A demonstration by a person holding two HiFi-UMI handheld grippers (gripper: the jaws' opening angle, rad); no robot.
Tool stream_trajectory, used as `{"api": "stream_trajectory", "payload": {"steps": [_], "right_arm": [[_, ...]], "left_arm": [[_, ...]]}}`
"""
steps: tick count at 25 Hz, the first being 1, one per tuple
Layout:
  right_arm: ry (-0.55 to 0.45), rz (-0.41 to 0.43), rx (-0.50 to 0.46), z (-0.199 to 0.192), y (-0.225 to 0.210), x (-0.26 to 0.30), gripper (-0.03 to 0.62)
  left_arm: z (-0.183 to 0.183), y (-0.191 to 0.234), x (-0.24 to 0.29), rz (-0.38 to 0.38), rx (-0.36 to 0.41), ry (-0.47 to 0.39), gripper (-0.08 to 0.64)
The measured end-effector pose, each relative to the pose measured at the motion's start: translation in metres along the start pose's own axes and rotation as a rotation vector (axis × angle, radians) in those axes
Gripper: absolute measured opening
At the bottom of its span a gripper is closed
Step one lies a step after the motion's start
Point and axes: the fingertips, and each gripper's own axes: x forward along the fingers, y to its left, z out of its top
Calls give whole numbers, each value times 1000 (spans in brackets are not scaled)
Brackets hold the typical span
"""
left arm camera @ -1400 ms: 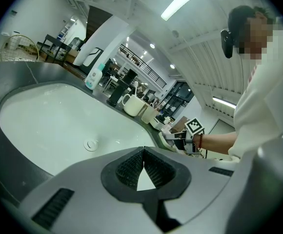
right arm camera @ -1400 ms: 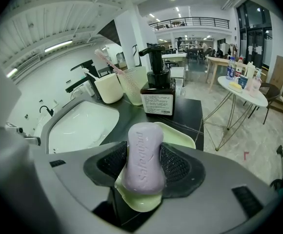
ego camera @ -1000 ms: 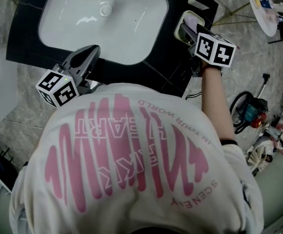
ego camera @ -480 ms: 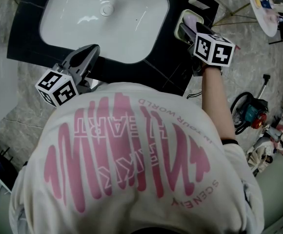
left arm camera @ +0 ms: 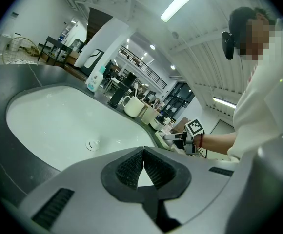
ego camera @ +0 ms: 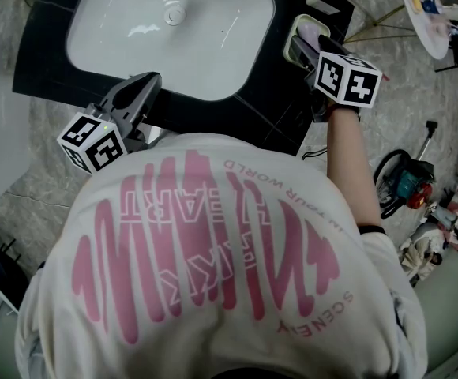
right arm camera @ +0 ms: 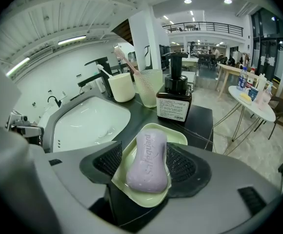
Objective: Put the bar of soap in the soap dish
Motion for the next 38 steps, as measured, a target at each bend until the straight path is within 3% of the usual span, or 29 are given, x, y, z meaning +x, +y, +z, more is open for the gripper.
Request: {"api": "stream_trajectory", "payload": {"steps": [6,10,15,19,23,31,38], "right_arm": [[-53,-40,-28,9,0,-10,268],[-80,-14,-37,12,6,-19,264],[-155,12,76,19,8,-43,121],[-224,31,230,12,7,-64,41],[-274,69,322,-8,18,-83,28],[-316,263,487,-46,59,-96,28],[-315,279,476,-53,55,-104,18]], "left_arm": [[-1,-1,-2,-6,9,-1,8],[4,-3,0,-19,26,3,8],[17,-14,12,-56,63,12,8],[33,-23,30,-105,115,35,8],[38,-41,52,-157,148,59,8],[52,-88,98,-229,183,78,8],[57,-113,110,-265,200,82,8]]}}
